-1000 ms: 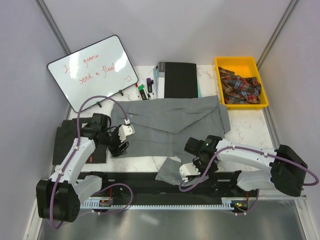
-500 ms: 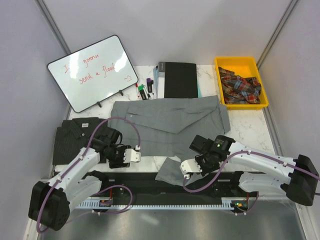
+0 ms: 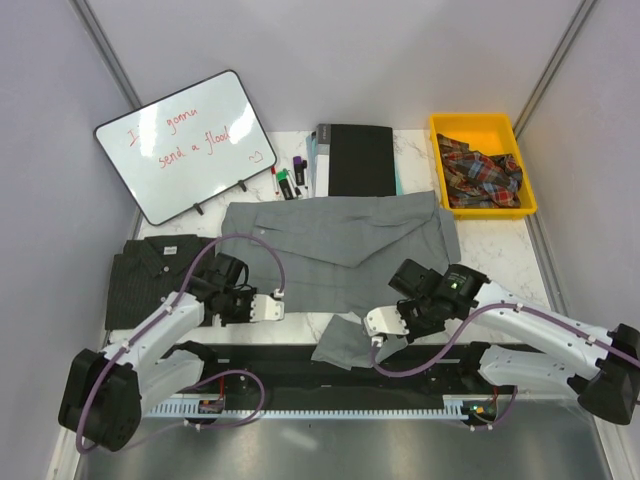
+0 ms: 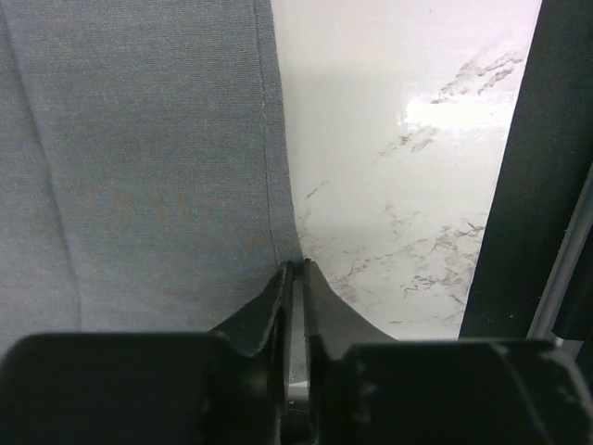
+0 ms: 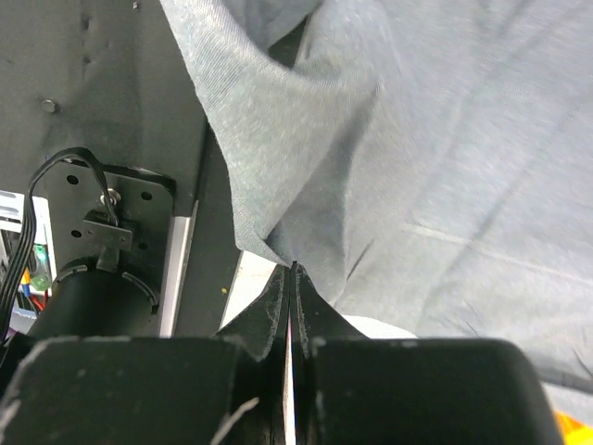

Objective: Fold and stack the long sleeve shirts
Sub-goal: Fold the shirt

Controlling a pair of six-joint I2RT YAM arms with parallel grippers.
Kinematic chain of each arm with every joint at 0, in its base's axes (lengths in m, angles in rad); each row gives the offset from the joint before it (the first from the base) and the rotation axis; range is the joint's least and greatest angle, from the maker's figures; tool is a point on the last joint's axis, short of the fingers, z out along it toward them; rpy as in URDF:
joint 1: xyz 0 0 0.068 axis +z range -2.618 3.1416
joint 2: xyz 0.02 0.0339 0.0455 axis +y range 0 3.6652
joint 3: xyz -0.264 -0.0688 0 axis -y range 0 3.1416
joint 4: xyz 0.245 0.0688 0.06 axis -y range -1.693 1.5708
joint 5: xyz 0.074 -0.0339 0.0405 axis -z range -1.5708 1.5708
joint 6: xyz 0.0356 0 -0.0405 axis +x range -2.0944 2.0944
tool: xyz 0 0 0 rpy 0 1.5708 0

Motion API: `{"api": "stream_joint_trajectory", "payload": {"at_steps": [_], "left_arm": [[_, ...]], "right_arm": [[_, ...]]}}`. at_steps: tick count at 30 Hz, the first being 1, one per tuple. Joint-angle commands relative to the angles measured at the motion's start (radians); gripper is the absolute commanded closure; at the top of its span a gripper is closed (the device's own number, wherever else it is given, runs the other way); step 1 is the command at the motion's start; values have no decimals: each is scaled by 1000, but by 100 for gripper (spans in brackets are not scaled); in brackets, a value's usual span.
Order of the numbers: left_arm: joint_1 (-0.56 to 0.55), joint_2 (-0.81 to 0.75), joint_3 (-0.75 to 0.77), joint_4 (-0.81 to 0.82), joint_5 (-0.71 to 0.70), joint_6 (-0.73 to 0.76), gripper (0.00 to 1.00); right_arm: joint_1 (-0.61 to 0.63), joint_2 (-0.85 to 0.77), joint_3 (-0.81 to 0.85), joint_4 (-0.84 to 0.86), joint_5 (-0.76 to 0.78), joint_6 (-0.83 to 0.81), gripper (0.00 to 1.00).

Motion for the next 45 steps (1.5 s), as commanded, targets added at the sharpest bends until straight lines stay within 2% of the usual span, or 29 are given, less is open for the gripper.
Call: {"api": "stream_joint_trajectory", "payload": {"at_steps": [1, 2, 12, 13, 16, 21, 26, 27, 30, 32, 33, 37, 45], "left_arm": [[-8, -34, -13, -34, 13, 55, 91], [-8, -43, -6, -65, 20, 49, 98], [0, -69, 105, -151, 44, 23, 98], [0, -58, 102, -151, 34, 36, 95], [0, -12, 76, -151, -47, 72, 67], [9, 23, 48, -133, -82, 101, 59], [18, 72, 2, -24, -116, 118, 55], [18, 72, -4, -16, -115, 133, 56], [17, 86, -33, 9, -122, 165, 79], [18, 95, -48, 28, -127, 175, 88], [18, 106, -50, 35, -127, 178, 98], [18, 100, -1, 38, -78, 142, 98], [24, -72, 140, -270, 54, 145, 98]], "right_arm": [[-15, -38, 100, -65, -7, 42, 100], [-15, -50, 112, -75, -9, 51, 100], [-27, -93, 171, -109, 42, 66, 100], [-30, -93, 169, -109, 39, 68, 100], [-35, -92, 168, -108, 37, 65, 100], [-43, -81, 166, -105, 31, 57, 100], [-52, -87, 160, -106, 31, 51, 100], [-50, -87, 159, -106, 31, 53, 100], [-53, -87, 165, -108, 28, 57, 100], [-55, -84, 168, -108, 26, 59, 100], [-53, -79, 168, -108, 26, 60, 100], [-60, -72, 177, -104, 28, 57, 100], [-79, -104, 269, -132, 74, 65, 100]]}}
